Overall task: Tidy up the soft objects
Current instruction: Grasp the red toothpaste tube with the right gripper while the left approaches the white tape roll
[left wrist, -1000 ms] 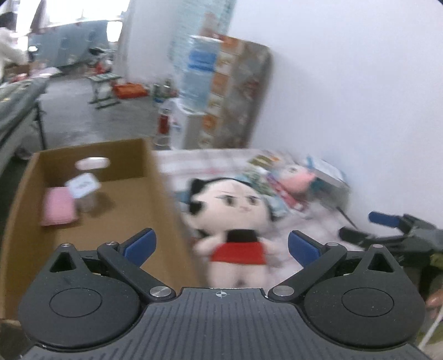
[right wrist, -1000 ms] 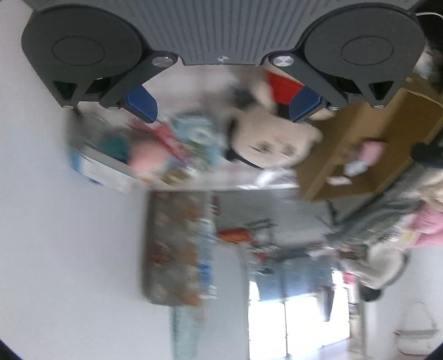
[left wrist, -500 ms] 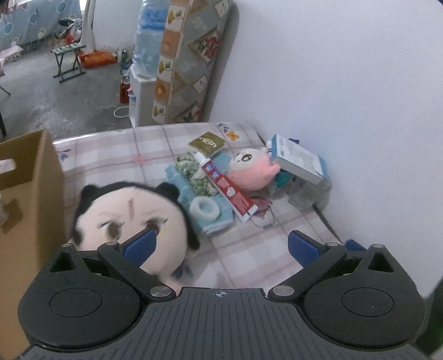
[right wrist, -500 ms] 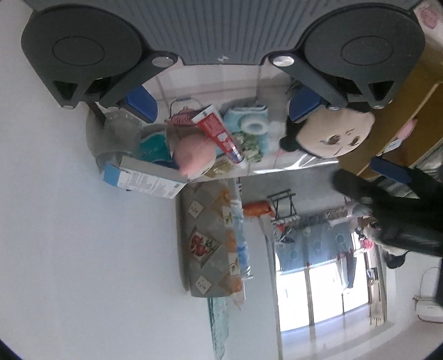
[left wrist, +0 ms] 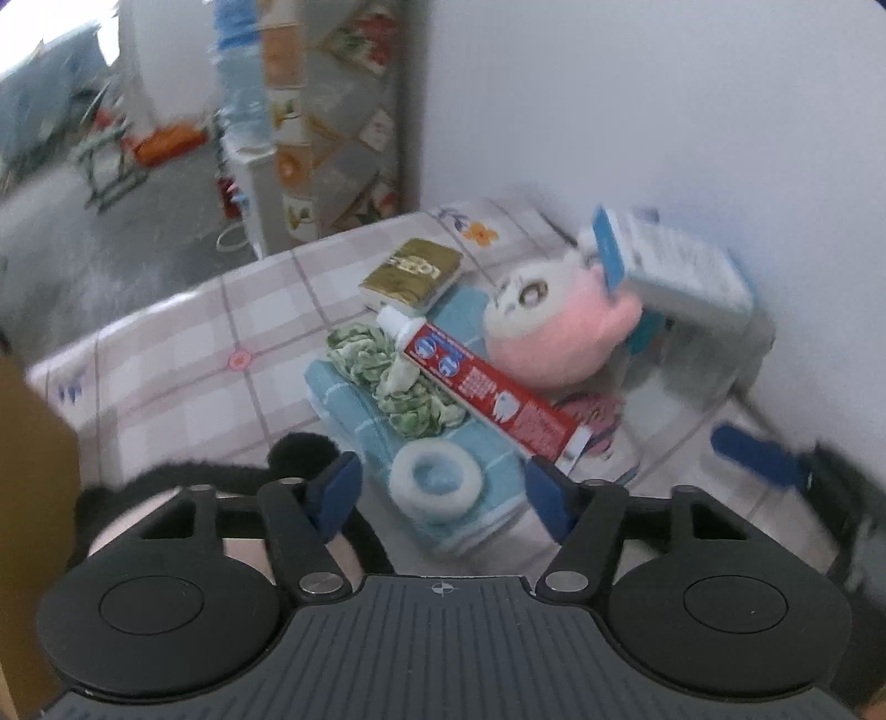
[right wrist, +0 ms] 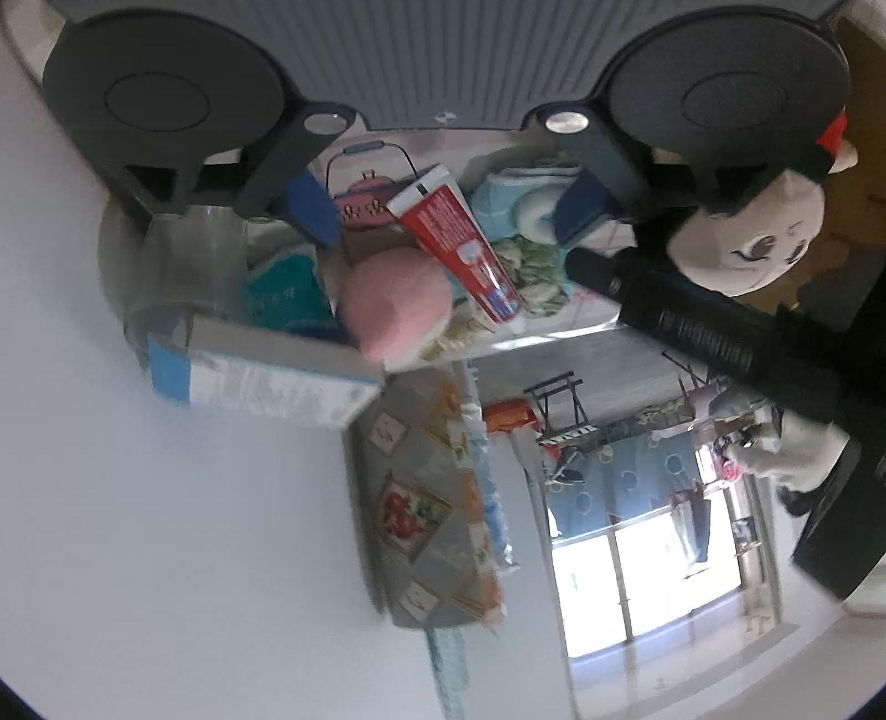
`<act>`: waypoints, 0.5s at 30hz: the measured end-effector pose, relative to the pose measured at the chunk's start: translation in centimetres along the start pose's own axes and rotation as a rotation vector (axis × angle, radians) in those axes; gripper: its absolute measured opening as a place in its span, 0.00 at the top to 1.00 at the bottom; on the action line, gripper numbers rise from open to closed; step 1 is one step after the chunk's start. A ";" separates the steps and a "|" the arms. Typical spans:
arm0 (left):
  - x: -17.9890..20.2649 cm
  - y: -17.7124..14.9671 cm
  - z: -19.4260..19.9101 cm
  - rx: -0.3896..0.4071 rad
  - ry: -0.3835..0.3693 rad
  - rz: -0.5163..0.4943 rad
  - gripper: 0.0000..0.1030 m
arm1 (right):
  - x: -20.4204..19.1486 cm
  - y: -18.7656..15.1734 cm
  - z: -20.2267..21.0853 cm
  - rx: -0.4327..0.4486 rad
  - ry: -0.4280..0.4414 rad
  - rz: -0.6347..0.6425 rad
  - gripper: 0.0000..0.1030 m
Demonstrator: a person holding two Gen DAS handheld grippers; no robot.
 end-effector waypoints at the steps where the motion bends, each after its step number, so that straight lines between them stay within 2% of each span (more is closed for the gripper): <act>1: 0.3 -0.1 -0.5 -0.006 0.010 -0.040 0.40 | 0.4 -0.3 -0.4 -0.012 0.005 -0.022 0.27; 5: 1.1 -0.5 -3.0 -0.044 0.066 -0.134 0.40 | 1.5 -1.6 -1.2 -0.041 0.015 -0.079 0.30; 11: 0.9 -0.2 -5.5 -0.074 0.085 -0.135 0.42 | 1.9 -2.2 -1.1 -0.037 0.018 -0.090 0.32; 14: 1.2 -0.4 -5.8 -0.065 0.097 -0.153 0.46 | 1.9 -1.9 -1.3 -0.039 0.026 -0.080 0.33; 15: 1.4 -0.5 -5.9 -0.063 0.100 -0.161 0.50 | 1.9 -1.7 -1.5 -0.041 0.028 -0.070 0.33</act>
Point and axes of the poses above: each gripper's, at about its wrist camera, not at the fingertips, and z roughly against the way its jaws point, x to its right, y to its top, the point moved 2 cm from there along -z, roughly the way its jaws point, and after that the axes turned 5 degrees about z, right-handed, at the moved point
